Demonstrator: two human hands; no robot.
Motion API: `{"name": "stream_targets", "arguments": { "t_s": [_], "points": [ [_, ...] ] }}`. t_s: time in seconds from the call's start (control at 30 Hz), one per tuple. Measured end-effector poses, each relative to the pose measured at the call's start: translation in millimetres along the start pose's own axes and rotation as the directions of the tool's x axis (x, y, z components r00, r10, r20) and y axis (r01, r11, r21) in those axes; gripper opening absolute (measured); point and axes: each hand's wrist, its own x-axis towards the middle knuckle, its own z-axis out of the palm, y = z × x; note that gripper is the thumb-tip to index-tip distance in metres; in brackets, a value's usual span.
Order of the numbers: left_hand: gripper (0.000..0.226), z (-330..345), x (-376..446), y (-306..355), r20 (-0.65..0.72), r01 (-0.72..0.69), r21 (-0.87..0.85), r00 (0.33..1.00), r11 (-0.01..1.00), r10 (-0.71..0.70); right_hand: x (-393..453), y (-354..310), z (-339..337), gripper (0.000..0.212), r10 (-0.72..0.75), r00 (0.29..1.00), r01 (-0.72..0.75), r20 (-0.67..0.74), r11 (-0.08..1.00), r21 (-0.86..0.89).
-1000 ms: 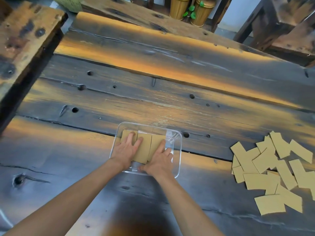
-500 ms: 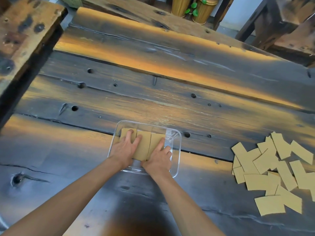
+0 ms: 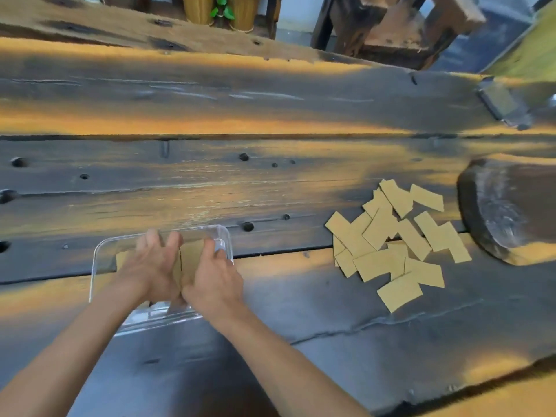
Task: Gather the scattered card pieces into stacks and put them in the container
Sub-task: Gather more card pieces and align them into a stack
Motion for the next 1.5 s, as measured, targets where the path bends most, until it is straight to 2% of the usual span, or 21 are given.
{"name": "stream_targets", "arguments": {
  "t_s": [0.13, 0.27, 0.37, 0.57, 0.77, 0.9, 1.0, 1.13, 1.2, 1.3, 1.37, 1.5],
  "points": [
    [0.110, -19.7, 9.0, 44.2, 0.007, -0.082, -0.057, 0.997, 0.995, 0.082, -0.5, 38.9, -37.3, 0.059, -0.076, 0.989, 0.086, -0.126, 0.994, 0.075],
    [0.105, -14.1, 18.7, 111.6, -0.061, -0.248, -0.244, 0.969, 0.937, 0.241, 8.4, 118.1, -73.4, 0.061, 0.021, 0.980, 0.009, -0.196, 0.989, 0.149],
    [0.113, 11.4, 29.6, 163.0, -0.114, -0.245, -0.230, 0.968, 0.942, 0.224, 15.3, 193.2, -100.2, 0.080, 0.102, 0.976, -0.090, -0.192, 0.993, 0.070],
    [0.134, 48.5, 50.2, 251.8, -0.063, -0.171, -0.202, 0.985, 0.964, 0.161, 16.2, 321.6, -145.8, 0.111, 0.174, 0.968, -0.182, -0.181, 0.983, -0.029],
    [0.137, 60.2, 75.7, 314.6, -0.072, -0.183, -0.122, 0.982, 0.976, 0.175, 8.9, 391.5, -172.0, 0.118, 0.163, 0.982, -0.167, -0.093, 0.985, -0.042],
    [0.133, 56.7, 95.7, 347.1, -0.127, -0.307, -0.032, 0.945, 0.951, 0.300, 2.8, 418.4, -175.5, 0.126, 0.082, 0.996, -0.087, -0.045, 0.989, -0.122],
    [0.131, 52.3, 110.7, 365.6, -0.066, -0.447, 0.137, 0.886, 0.884, 0.458, -0.4, 431.2, -179.2, 0.120, 0.032, 0.997, -0.044, -0.071, 0.984, -0.172],
    [0.129, 49.3, 124.8, 379.1, 0.053, -0.480, 0.273, 0.873, 0.834, 0.485, 0.3, 438.9, -184.6, 0.096, -0.035, 0.995, 0.016, -0.094, 0.981, -0.196],
    [0.116, 48.7, 126.7, 380.5, 0.030, -0.462, 0.299, 0.879, 0.835, 0.475, 1.9, 440.2, -185.0, 0.086, -0.076, 0.994, 0.056, -0.085, 0.976, -0.213],
    [0.094, 47.2, 127.9, 377.7, -0.035, -0.437, 0.372, 0.875, 0.819, 0.482, 5.9, 441.0, -186.0, 0.083, -0.125, 0.989, 0.106, -0.078, 0.972, -0.212],
    [0.089, 48.5, 131.0, 371.2, -0.049, -0.435, 0.363, 0.874, 0.824, 0.483, 9.2, 440.9, -186.8, 0.082, -0.156, 0.985, 0.140, -0.067, 0.970, -0.198],
    [0.089, 49.8, 136.1, 361.2, 0.015, -0.493, 0.196, 0.866, 0.848, 0.500, 11.9, 437.1, -190.0, 0.071, -0.186, 0.982, 0.185, 0.005, 0.972, -0.144]
  ]
}}
